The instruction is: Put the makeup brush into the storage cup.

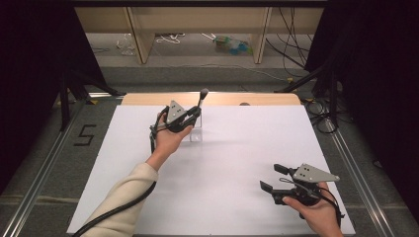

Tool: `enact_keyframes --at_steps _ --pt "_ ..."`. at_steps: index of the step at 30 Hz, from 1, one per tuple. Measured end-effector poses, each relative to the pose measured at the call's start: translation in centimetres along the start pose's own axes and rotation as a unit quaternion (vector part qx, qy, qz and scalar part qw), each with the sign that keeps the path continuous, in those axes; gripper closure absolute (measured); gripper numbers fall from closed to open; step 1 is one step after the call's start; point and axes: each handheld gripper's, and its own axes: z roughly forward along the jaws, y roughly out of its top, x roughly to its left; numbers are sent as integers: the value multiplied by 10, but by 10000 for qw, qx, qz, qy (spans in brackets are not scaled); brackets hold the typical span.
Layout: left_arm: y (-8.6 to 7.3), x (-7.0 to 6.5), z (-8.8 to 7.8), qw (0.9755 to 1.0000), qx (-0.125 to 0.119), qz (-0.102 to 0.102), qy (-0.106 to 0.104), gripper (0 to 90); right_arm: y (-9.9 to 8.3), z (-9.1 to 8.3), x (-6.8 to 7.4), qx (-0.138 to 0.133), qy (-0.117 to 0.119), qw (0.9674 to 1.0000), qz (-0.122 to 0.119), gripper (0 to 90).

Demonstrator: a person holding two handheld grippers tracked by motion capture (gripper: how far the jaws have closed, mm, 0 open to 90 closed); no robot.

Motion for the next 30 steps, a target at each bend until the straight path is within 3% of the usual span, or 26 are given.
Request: enact_keyframes --at_steps 30 --pt "-7 1 0 10000 83 -32 36 786 0 1 -1 -55 -25 10000 -79 223"
